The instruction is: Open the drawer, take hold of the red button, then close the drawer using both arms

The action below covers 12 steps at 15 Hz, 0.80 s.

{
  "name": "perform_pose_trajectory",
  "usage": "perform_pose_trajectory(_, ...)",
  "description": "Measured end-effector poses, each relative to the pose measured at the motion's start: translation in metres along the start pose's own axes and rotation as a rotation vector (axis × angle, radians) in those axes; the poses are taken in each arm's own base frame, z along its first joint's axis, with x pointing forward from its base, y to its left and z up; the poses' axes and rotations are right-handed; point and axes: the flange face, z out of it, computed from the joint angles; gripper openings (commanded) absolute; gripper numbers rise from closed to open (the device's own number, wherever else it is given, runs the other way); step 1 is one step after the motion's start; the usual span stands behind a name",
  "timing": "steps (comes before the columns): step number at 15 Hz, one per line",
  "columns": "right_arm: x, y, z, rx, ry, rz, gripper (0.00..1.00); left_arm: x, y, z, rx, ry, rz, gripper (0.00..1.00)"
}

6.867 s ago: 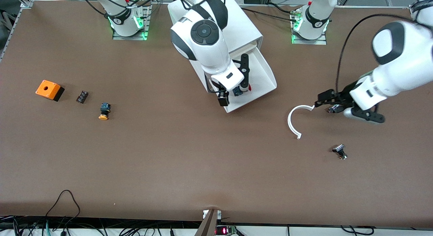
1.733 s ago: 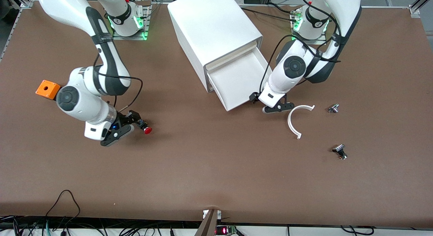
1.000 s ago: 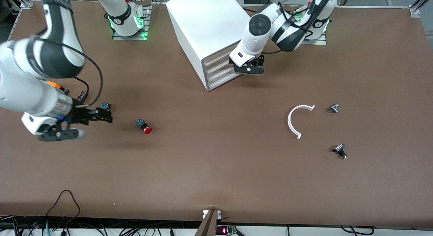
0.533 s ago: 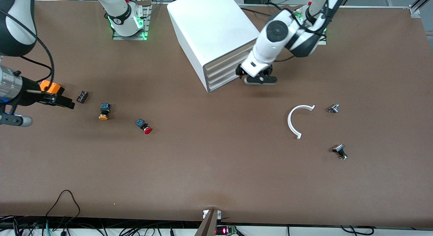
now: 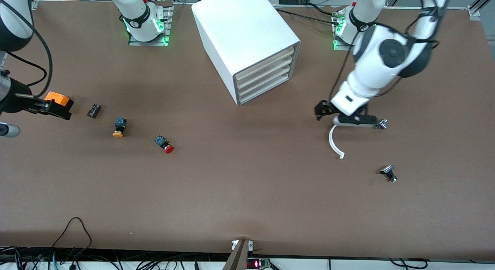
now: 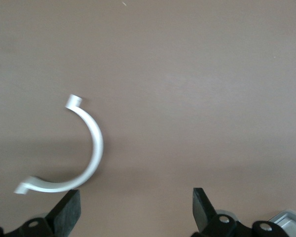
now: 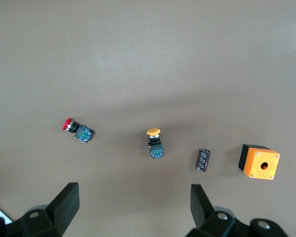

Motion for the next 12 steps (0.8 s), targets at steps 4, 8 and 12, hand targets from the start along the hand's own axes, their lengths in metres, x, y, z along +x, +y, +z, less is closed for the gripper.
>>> perform_pose_trajectory(4, -0.015, 0.03, -0.03, 0.012, 0.027, 0.022, 1.0, 0.03, -0.068, -0.088, 0.026, -0.036, 0.1, 1.0)
perform_pose_trajectory(8, -0.023, 0.059, -0.042, 0.011, 0.024, -0.018, 1.0, 0.031, -0.106, -0.145, 0.097, -0.046, 0.137, 1.0)
perform_pose_trajectory(12, -0.021, 0.066, -0.013, 0.007, -0.039, -0.035, 1.0, 0.029, -0.1, -0.165, 0.119, -0.04, 0.152, 1.0)
